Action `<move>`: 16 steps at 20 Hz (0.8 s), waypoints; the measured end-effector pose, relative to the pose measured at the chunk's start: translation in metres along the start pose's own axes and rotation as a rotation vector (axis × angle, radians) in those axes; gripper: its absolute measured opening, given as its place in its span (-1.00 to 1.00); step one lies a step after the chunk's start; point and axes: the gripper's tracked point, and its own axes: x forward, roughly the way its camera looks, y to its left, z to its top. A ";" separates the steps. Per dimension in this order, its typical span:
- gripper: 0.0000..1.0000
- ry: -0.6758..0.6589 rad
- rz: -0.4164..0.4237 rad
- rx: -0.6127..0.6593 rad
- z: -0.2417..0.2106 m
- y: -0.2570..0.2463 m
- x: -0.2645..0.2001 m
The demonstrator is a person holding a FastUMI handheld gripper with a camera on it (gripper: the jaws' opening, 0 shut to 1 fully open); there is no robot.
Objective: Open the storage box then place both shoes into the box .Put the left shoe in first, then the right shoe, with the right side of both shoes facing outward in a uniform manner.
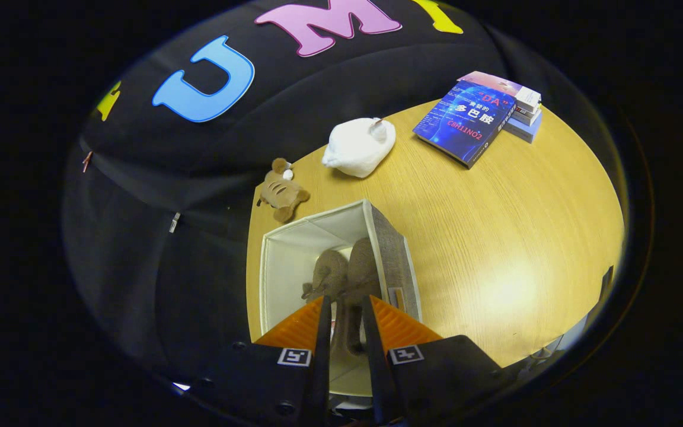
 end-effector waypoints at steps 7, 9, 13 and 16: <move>-0.34 -0.013 0.004 -0.065 0.004 -0.011 -0.012; -0.29 -0.050 -0.010 -0.108 0.014 -0.022 -0.023; -0.08 -0.127 -0.058 -0.198 0.038 -0.052 -0.045; 0.14 -0.187 -0.101 -0.266 0.054 -0.076 -0.063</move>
